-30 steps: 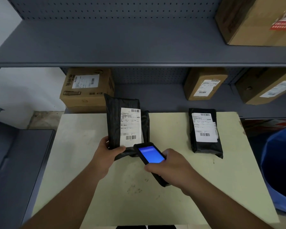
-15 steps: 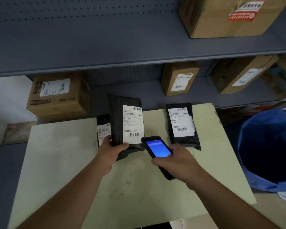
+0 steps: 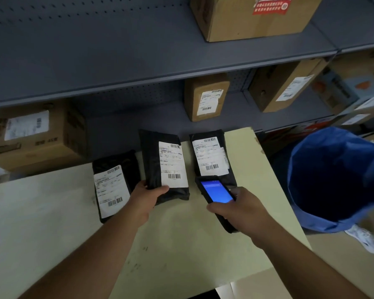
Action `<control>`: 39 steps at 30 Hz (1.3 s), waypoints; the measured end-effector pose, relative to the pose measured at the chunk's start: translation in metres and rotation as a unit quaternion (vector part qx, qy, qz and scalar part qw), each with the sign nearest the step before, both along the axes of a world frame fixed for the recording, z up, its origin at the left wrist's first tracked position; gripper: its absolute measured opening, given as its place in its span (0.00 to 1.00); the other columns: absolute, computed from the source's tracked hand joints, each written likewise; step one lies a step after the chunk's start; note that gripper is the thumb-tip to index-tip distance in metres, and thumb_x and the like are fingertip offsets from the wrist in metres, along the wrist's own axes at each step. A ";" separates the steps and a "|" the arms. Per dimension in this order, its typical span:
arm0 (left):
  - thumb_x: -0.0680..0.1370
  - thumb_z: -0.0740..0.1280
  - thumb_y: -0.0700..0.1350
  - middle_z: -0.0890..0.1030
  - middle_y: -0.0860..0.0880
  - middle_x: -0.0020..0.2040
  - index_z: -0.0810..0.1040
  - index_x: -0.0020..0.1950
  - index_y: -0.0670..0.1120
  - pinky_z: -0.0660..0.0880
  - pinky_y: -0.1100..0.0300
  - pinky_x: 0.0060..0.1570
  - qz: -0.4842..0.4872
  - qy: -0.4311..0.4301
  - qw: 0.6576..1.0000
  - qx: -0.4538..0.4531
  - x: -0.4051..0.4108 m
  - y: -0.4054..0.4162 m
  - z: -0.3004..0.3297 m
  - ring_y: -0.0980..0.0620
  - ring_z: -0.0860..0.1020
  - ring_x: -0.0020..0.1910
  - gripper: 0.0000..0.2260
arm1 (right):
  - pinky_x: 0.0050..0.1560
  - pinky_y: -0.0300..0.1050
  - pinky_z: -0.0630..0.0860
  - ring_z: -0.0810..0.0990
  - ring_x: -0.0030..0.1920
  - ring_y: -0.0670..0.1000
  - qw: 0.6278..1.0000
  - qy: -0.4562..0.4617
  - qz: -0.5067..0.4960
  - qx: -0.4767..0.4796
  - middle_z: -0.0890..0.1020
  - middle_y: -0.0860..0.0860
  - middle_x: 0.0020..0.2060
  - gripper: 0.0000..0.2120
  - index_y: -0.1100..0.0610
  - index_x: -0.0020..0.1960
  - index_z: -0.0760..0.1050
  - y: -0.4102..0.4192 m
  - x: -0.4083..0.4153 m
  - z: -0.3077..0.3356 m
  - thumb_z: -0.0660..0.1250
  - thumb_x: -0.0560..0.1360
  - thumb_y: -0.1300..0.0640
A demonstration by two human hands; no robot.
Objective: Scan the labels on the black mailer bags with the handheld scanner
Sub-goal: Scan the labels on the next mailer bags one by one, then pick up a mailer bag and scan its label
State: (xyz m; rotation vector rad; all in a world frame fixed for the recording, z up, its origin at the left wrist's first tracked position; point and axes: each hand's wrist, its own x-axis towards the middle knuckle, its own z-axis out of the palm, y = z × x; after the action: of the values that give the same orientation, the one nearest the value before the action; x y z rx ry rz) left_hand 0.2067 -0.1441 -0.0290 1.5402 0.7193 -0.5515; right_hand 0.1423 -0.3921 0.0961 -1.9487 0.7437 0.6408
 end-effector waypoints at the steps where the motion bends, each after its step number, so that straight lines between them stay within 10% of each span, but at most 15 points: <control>1: 0.53 0.83 0.54 0.86 0.46 0.59 0.78 0.69 0.45 0.80 0.43 0.62 0.006 0.009 1.000 -0.002 0.002 -0.004 -0.004 0.45 0.86 0.55 0.45 | 0.28 0.37 0.76 0.79 0.32 0.48 1.000 0.000 -0.004 0.003 0.82 0.48 0.35 0.14 0.52 0.51 0.80 -0.004 0.000 -0.001 0.81 0.70 0.52; 11: 0.74 0.78 0.40 0.88 0.42 0.55 0.83 0.63 0.42 0.82 0.51 0.53 0.004 0.077 0.997 -0.012 0.016 -0.039 -0.021 0.42 0.86 0.53 0.18 | 0.30 0.40 0.77 0.79 0.33 0.49 0.999 0.022 -0.043 0.001 0.83 0.51 0.39 0.19 0.55 0.54 0.78 -0.037 0.001 -0.014 0.81 0.69 0.50; 18: 0.72 0.79 0.39 0.83 0.49 0.55 0.69 0.68 0.56 0.82 0.46 0.50 -0.007 0.055 0.998 0.029 0.019 -0.054 -0.028 0.43 0.84 0.52 0.30 | 0.27 0.37 0.76 0.78 0.32 0.48 0.998 0.032 -0.047 -0.003 0.82 0.51 0.39 0.20 0.55 0.54 0.78 -0.049 0.000 -0.017 0.81 0.69 0.49; 26: 0.72 0.79 0.41 0.84 0.46 0.60 0.76 0.66 0.50 0.82 0.44 0.58 -0.081 0.057 0.993 0.066 0.016 -0.048 -0.038 0.44 0.84 0.54 0.25 | 0.26 0.36 0.75 0.77 0.31 0.48 0.999 0.026 -0.043 -0.004 0.81 0.49 0.37 0.19 0.55 0.54 0.77 -0.047 0.002 -0.015 0.80 0.69 0.50; 33: 0.78 0.72 0.35 0.79 0.56 0.52 0.66 0.77 0.51 0.73 0.71 0.32 -0.142 -0.034 0.984 0.104 0.006 -0.029 -0.011 0.62 0.77 0.45 0.30 | 0.35 0.44 0.76 0.76 0.32 0.50 0.999 0.018 -0.042 -0.008 0.79 0.50 0.34 0.24 0.61 0.55 0.79 -0.027 0.000 -0.020 0.81 0.67 0.49; 39: 0.75 0.74 0.42 0.74 0.51 0.66 0.64 0.79 0.55 0.76 0.56 0.54 -0.172 -0.101 0.966 0.164 -0.003 -0.004 0.002 0.50 0.77 0.63 0.35 | 0.33 0.42 0.76 0.77 0.31 0.50 1.000 0.015 -0.017 0.001 0.79 0.50 0.34 0.23 0.62 0.54 0.79 0.005 -0.002 -0.022 0.82 0.67 0.49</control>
State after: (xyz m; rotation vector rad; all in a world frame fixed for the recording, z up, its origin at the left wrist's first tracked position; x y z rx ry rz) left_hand 0.2040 -0.1479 -0.0269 2.0200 0.3981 -0.5381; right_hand 0.1403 -0.3874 0.0745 -1.9246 0.7928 0.6505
